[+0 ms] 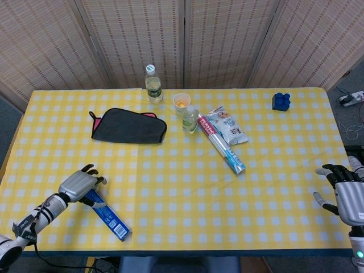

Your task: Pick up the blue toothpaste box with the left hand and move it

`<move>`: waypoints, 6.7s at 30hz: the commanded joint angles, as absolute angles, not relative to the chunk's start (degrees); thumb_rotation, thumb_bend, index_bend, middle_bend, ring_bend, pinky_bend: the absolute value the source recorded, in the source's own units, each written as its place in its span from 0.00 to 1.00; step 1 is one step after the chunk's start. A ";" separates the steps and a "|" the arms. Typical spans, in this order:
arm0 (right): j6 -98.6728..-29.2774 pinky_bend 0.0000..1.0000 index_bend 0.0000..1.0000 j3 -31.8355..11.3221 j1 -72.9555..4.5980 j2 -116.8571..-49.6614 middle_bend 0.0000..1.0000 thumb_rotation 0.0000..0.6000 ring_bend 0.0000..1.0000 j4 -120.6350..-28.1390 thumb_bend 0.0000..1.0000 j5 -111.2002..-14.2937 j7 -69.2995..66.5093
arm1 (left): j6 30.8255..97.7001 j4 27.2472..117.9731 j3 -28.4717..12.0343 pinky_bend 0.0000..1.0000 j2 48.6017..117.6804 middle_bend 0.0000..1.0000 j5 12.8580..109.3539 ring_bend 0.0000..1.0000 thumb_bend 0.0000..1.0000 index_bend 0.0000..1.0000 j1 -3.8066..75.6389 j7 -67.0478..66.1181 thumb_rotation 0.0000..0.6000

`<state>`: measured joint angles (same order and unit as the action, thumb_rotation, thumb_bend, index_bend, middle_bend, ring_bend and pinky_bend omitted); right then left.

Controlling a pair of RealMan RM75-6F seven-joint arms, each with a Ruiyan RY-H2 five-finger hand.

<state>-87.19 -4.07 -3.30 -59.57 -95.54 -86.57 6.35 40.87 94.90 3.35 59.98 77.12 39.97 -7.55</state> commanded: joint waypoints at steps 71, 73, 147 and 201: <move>-89.63 0.32 0.31 -3.79 -1.89 -59.15 0.28 1.00 0.21 -97.34 0.21 -88.39 7.70 | 58.52 75.55 -1.30 0.00 68.30 0.59 92.03 0.35 0.15 0.59 36.76 -11.17 1.00; -89.98 0.32 0.31 -3.80 -1.69 -59.16 0.28 1.00 0.21 -97.11 0.21 -88.45 7.37 | 60.07 76.77 -2.75 0.00 67.88 0.59 90.71 0.35 0.15 0.59 36.43 -15.97 1.00; -88.75 0.32 0.31 -4.20 -1.99 -60.31 0.28 1.00 0.21 -93.23 0.21 -87.77 3.40 | 79.35 99.40 -13.38 0.00 51.24 0.54 82.87 0.33 0.27 0.46 28.88 -32.35 1.00; -87.62 0.32 0.31 -4.02 -2.18 -60.96 0.28 1.00 0.21 -92.13 0.21 -86.65 2.61 | 70.76 89.53 -11.47 0.00 61.90 0.54 80.96 0.33 0.27 0.47 33.11 -18.08 1.00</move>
